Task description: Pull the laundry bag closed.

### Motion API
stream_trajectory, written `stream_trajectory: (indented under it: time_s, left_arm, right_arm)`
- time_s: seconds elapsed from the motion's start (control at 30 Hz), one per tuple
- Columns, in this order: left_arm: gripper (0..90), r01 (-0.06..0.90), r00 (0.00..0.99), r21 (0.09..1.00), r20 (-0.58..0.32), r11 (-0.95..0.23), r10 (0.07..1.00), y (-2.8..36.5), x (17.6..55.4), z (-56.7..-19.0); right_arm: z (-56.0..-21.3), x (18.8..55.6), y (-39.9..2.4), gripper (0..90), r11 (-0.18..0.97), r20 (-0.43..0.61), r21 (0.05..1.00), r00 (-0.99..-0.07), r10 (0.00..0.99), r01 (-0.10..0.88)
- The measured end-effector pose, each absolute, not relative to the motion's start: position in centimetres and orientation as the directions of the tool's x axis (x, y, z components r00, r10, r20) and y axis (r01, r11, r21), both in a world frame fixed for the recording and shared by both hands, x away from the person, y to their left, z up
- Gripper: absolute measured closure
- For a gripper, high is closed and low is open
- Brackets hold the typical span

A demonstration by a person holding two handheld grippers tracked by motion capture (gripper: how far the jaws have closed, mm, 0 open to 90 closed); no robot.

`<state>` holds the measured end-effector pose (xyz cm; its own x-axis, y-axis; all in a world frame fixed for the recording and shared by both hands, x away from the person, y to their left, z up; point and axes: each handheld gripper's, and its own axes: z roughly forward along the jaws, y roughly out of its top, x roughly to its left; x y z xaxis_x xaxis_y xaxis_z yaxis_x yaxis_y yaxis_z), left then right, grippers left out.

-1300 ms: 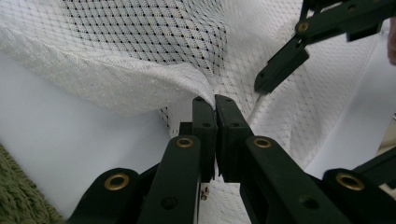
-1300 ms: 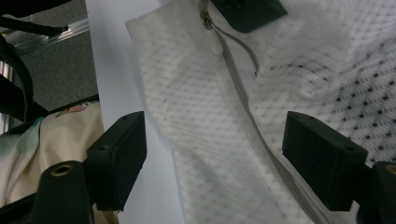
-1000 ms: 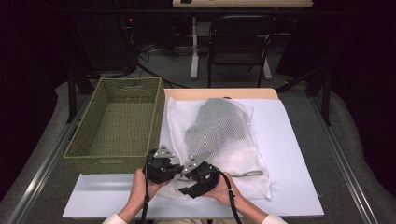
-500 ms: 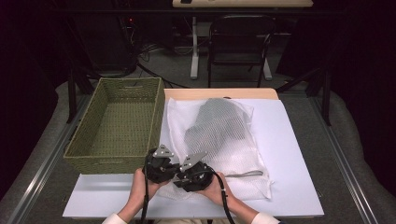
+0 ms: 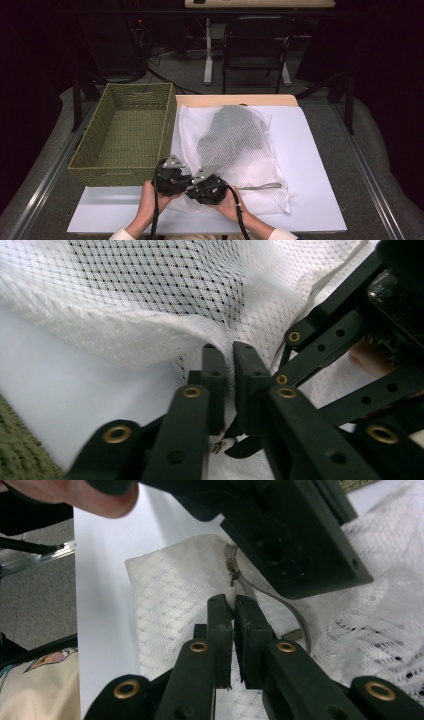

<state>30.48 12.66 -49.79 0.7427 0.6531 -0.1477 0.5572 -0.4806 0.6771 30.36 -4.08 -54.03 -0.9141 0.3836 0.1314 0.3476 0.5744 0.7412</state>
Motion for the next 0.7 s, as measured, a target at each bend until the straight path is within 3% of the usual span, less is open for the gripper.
stream_trajectory:
  time_s: [0.23,0.3,0.47,0.7]
  left_arm:
    - [70.2,0.577,0.742,0.657,-0.174,-0.486,0.647,13.7,30.2,-49.9]
    - [71.4,0.580,0.748,0.642,-0.175,-0.501,0.640,13.8,30.0,-50.0]
    - [84.1,0.573,0.755,0.639,-0.168,-0.514,0.633,13.9,29.8,-50.2]
    - [87.2,0.581,0.747,0.655,-0.193,-0.483,0.637,14.0,29.7,-50.2]
  right_arm:
    - [-53.8,30.1,-4.4,86.0,0.594,0.136,0.719,-0.911,0.390,0.362]
    - [-53.8,30.2,-4.5,86.1,0.595,0.130,0.723,-0.914,0.384,0.353]
    - [-53.8,30.3,-4.6,86.0,0.601,0.135,0.713,-0.912,0.388,0.361]
    - [-53.9,30.6,-4.4,83.2,0.593,0.152,0.720,-0.916,0.372,0.361]
